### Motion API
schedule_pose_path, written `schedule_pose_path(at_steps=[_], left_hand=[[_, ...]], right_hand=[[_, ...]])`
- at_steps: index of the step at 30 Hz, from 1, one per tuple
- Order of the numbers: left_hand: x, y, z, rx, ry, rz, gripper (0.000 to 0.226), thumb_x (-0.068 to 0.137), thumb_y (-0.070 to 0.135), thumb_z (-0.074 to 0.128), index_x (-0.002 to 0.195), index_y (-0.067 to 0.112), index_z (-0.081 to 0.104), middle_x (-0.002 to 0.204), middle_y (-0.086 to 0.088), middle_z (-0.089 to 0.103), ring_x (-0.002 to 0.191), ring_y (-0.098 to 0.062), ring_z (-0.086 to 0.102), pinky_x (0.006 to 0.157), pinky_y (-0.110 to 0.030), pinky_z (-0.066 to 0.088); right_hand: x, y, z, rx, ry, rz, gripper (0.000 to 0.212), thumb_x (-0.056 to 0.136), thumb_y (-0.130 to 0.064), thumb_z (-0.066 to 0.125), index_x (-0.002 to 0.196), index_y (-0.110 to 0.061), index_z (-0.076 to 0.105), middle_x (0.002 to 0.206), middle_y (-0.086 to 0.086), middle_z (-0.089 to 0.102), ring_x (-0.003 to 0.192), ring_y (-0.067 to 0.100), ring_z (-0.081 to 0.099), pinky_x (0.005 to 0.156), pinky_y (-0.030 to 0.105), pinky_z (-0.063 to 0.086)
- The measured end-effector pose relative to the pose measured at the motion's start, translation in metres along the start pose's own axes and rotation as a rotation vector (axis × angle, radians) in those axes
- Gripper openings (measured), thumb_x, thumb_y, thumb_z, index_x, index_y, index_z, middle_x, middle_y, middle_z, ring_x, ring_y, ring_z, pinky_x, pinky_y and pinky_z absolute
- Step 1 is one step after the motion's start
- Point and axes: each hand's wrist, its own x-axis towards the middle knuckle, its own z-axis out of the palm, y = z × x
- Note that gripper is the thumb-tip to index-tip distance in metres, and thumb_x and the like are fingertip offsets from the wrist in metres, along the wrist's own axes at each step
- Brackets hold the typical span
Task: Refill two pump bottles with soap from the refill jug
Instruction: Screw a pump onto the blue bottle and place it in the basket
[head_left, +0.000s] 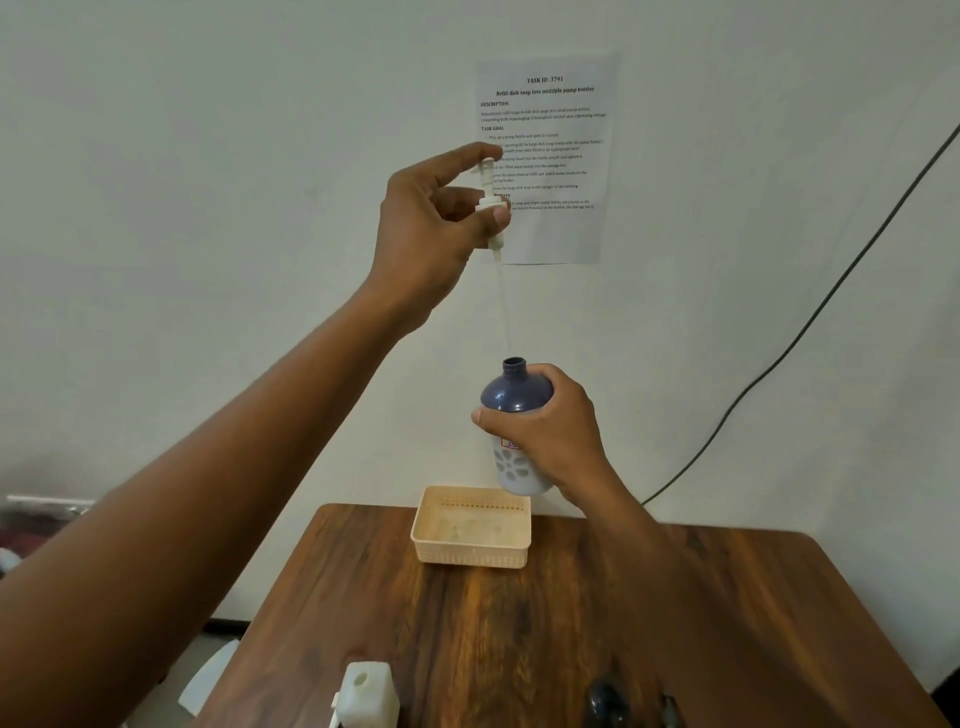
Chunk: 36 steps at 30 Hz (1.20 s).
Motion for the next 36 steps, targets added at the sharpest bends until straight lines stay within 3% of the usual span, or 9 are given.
schedule_pose_path(at_steps=[6, 14, 17, 22, 28, 33, 36], left_hand=[[-0.011, -0.011, 0.008, 0.027, -0.012, -0.042, 0.049, 0.091, 0.002, 0.075, 0.138, 0.012, 0.063, 0.101, -0.012, 0.08, 0.091, -0.036, 0.076, 0.09, -0.047, 0.063], [-0.036, -0.033, 0.022, 0.05, -0.057, -0.096, 0.05, 0.09, 0.007, 0.077, 0.137, 0.02, 0.066, 0.1, -0.003, 0.081, 0.093, -0.018, 0.077, 0.099, -0.046, 0.059], [-0.048, -0.044, 0.028, 0.032, -0.082, -0.107, 0.05, 0.089, 0.006, 0.077, 0.135, 0.021, 0.067, 0.101, -0.002, 0.081, 0.094, -0.017, 0.077, 0.091, -0.038, 0.063], [-0.059, -0.055, 0.035, 0.018, -0.094, -0.118, 0.05, 0.089, 0.007, 0.078, 0.135, 0.022, 0.067, 0.102, 0.0, 0.081, 0.093, -0.017, 0.077, 0.082, -0.028, 0.064], [-0.073, -0.066, 0.043, -0.002, -0.116, -0.145, 0.05, 0.089, 0.007, 0.079, 0.135, 0.022, 0.067, 0.104, -0.004, 0.081, 0.097, -0.021, 0.078, 0.091, -0.044, 0.063], [-0.077, -0.07, 0.045, -0.003, -0.12, -0.17, 0.051, 0.089, 0.007, 0.079, 0.136, 0.022, 0.067, 0.107, -0.003, 0.08, 0.1, -0.021, 0.077, 0.093, -0.046, 0.062], [-0.074, -0.068, 0.044, 0.02, -0.166, -0.169, 0.06, 0.089, 0.012, 0.08, 0.142, 0.031, 0.061, 0.114, 0.002, 0.079, 0.104, -0.017, 0.076, 0.095, -0.043, 0.062]], right_hand=[[0.002, -0.004, -0.001, -0.019, 0.015, 0.012, 0.06, 0.068, -0.044, 0.09, 0.115, -0.035, 0.054, 0.1, -0.023, 0.058, 0.089, 0.006, 0.06, 0.064, 0.011, 0.042], [0.009, -0.005, -0.002, -0.046, 0.034, 0.011, 0.057, 0.074, -0.044, 0.087, 0.118, -0.033, 0.052, 0.113, -0.012, 0.059, 0.1, 0.012, 0.059, 0.073, 0.013, 0.043], [0.011, -0.005, -0.004, -0.041, 0.058, -0.004, 0.063, 0.069, -0.045, 0.09, 0.119, -0.031, 0.055, 0.11, -0.012, 0.062, 0.095, 0.012, 0.061, 0.073, 0.016, 0.048], [0.015, -0.003, -0.005, -0.083, 0.069, -0.006, 0.062, 0.07, -0.051, 0.087, 0.116, -0.035, 0.049, 0.108, -0.015, 0.058, 0.091, 0.01, 0.058, 0.066, 0.009, 0.039], [0.016, -0.002, -0.01, -0.061, 0.101, -0.013, 0.054, 0.071, -0.047, 0.087, 0.111, -0.033, 0.054, 0.097, -0.02, 0.06, 0.087, 0.003, 0.061, 0.066, 0.009, 0.041], [0.013, 0.002, -0.011, -0.068, 0.098, 0.003, 0.054, 0.073, -0.045, 0.087, 0.115, -0.031, 0.055, 0.103, -0.014, 0.062, 0.088, 0.007, 0.061, 0.066, 0.009, 0.042], [0.013, 0.002, -0.012, -0.062, 0.107, 0.001, 0.058, 0.072, -0.046, 0.087, 0.118, -0.027, 0.058, 0.109, -0.01, 0.065, 0.096, 0.012, 0.063, 0.072, 0.012, 0.047]])
